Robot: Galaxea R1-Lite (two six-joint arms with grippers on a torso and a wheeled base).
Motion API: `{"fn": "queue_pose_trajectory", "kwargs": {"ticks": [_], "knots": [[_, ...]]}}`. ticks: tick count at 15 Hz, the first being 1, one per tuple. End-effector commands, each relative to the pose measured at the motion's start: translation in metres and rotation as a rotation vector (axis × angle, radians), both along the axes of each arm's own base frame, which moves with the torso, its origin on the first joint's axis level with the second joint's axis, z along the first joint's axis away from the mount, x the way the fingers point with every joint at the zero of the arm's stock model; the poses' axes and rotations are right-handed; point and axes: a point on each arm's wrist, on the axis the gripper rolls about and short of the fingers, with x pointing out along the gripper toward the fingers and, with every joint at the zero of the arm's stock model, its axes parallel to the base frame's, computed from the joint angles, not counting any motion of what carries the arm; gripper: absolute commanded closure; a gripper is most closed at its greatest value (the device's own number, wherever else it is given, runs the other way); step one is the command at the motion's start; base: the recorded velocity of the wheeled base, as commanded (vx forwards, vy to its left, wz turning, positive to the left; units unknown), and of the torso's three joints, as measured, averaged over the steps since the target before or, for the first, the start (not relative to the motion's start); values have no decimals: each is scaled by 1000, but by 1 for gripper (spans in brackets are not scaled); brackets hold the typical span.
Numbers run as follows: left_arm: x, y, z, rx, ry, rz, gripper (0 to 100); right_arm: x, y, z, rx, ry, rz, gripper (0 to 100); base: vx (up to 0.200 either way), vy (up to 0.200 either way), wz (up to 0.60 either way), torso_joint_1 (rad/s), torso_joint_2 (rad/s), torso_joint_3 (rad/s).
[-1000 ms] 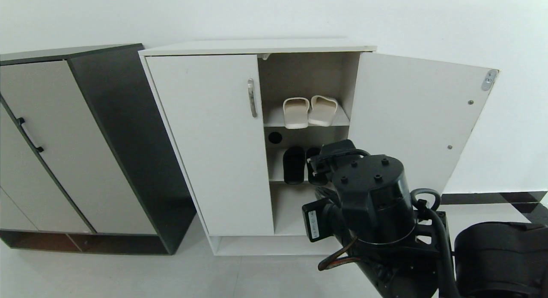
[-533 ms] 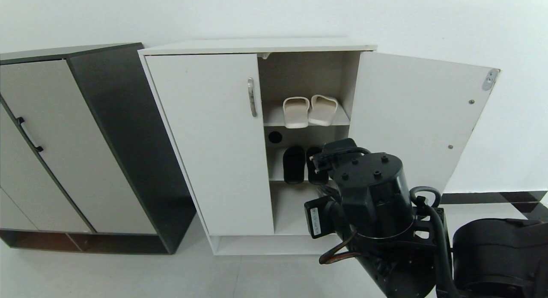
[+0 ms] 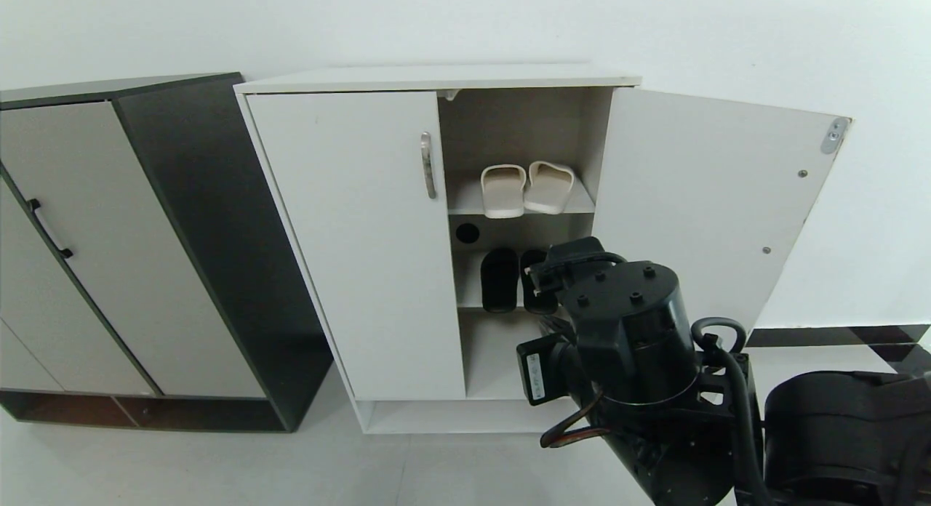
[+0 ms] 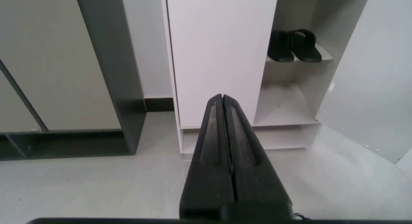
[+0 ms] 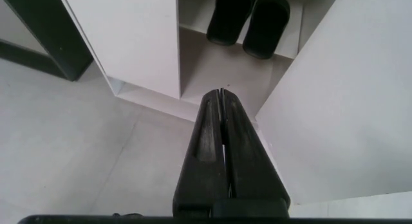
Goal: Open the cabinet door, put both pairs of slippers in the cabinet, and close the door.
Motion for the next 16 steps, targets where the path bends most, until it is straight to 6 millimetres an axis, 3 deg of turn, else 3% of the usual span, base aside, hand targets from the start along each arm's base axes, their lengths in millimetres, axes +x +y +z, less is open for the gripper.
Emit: {"fn": "queue_pose_trajectory", "kwargs": {"ticks": [1, 8, 16], "knots": [[0, 0, 0, 0, 1, 0, 100, 0, 0, -1, -2, 1, 0, 100, 0, 0, 0, 0, 0, 0], [0, 0, 0, 0, 1, 0, 100, 7, 4, -5, 24, -49, -1, 100, 0, 0, 0, 0, -10, -8], [0, 0, 0, 0, 1, 0, 100, 8, 3, -5, 24, -50, -7, 100, 0, 0, 0, 47, -381, -329]]}}
